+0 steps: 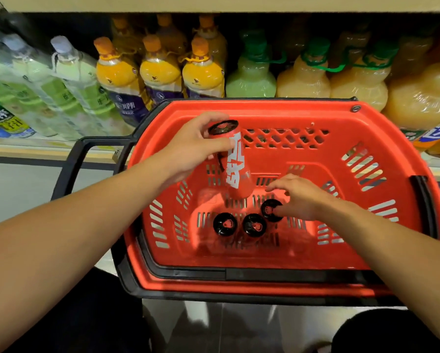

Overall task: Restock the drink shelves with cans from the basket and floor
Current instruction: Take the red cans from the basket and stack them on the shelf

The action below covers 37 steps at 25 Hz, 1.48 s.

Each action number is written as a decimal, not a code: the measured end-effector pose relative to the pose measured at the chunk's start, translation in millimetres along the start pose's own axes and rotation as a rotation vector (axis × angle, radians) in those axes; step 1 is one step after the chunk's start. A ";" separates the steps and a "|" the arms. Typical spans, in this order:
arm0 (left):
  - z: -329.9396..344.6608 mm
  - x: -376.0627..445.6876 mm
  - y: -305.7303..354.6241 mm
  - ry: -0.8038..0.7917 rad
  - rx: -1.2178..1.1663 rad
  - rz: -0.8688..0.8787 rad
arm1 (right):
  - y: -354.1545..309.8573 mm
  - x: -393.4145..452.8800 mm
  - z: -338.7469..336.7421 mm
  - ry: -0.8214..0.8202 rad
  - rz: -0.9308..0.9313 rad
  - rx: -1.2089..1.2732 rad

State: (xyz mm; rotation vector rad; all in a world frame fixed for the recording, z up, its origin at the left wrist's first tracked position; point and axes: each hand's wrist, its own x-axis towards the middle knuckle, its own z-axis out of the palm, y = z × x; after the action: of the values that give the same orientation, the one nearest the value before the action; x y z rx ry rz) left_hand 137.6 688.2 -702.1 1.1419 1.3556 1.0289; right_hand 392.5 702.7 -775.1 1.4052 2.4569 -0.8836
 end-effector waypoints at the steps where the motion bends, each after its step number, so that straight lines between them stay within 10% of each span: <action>1: 2.8 1.0 -0.4 -0.020 -0.057 -0.023 | -0.7 0.4 6.8 -0.040 -0.037 -0.037; 13: 0.1 6.5 3.2 -0.068 -0.298 -0.113 | 0.3 9.5 19.4 -0.001 -0.059 -0.177; 31: -32.3 6.7 64.3 0.195 -0.559 0.133 | -75.0 -11.6 -93.4 0.774 -0.129 1.011; 37: -64.3 -2.2 105.7 0.262 -0.539 0.225 | -130.4 -14.2 -161.6 0.864 -0.303 1.023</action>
State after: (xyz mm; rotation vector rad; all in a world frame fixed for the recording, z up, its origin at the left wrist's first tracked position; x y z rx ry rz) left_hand 83.5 705.5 -592.2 0.7784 1.0577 1.6347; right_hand 313.5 735.8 -585.3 2.0455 2.9935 -2.2151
